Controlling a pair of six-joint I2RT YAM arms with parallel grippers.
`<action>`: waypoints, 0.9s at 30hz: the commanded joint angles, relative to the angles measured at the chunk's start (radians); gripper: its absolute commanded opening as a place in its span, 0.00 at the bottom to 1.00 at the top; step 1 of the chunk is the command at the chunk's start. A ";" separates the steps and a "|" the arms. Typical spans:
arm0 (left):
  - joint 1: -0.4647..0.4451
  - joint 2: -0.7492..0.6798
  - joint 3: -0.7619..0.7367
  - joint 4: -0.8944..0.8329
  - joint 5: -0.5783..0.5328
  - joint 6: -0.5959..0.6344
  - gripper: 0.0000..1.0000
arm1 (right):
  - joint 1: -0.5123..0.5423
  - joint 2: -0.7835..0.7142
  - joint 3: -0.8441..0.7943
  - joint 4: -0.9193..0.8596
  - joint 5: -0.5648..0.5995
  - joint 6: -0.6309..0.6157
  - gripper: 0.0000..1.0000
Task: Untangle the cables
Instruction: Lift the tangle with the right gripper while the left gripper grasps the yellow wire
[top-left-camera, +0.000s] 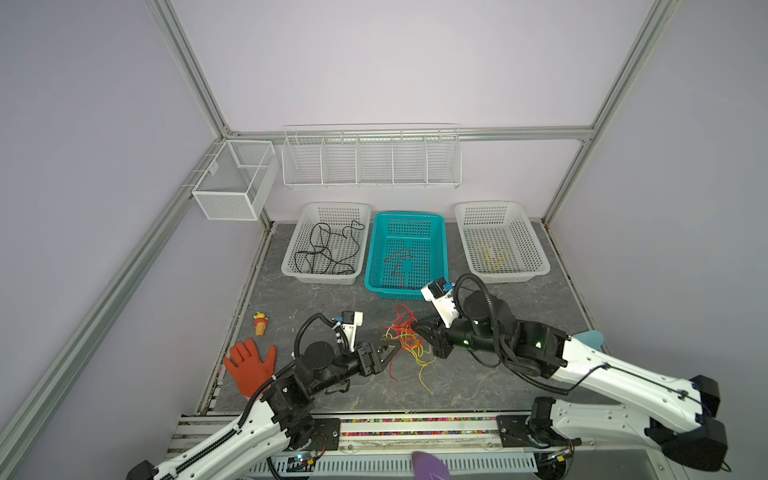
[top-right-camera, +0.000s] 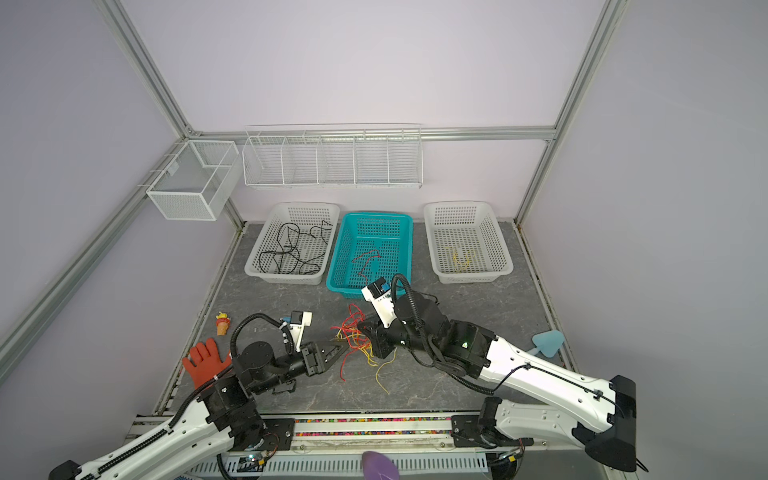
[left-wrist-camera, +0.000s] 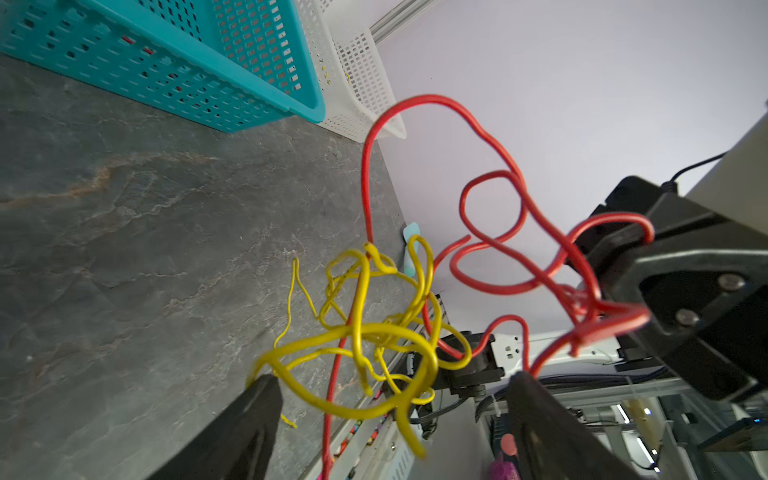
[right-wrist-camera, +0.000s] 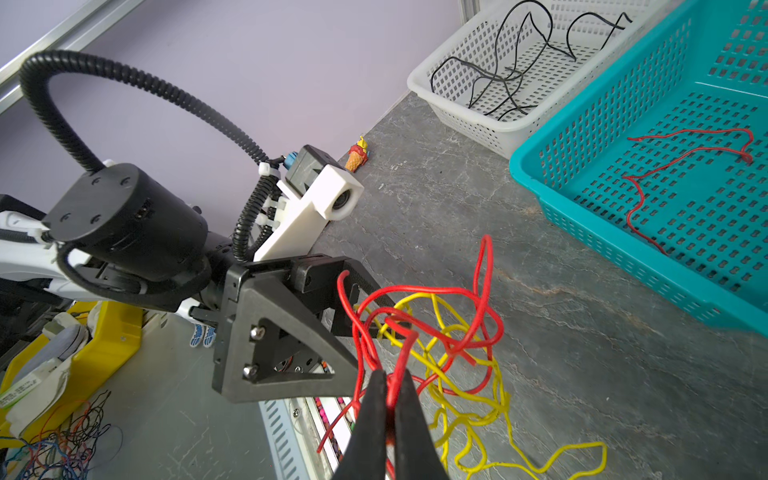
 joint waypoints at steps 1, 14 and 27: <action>-0.005 0.007 0.033 0.007 -0.014 0.029 0.77 | -0.006 0.001 -0.010 0.046 -0.025 0.009 0.07; -0.005 0.004 0.077 -0.174 -0.124 0.104 0.64 | -0.006 -0.059 -0.024 0.040 -0.060 0.009 0.07; -0.006 0.051 0.094 -0.124 -0.164 0.097 0.59 | -0.003 -0.043 -0.040 0.078 -0.147 0.042 0.07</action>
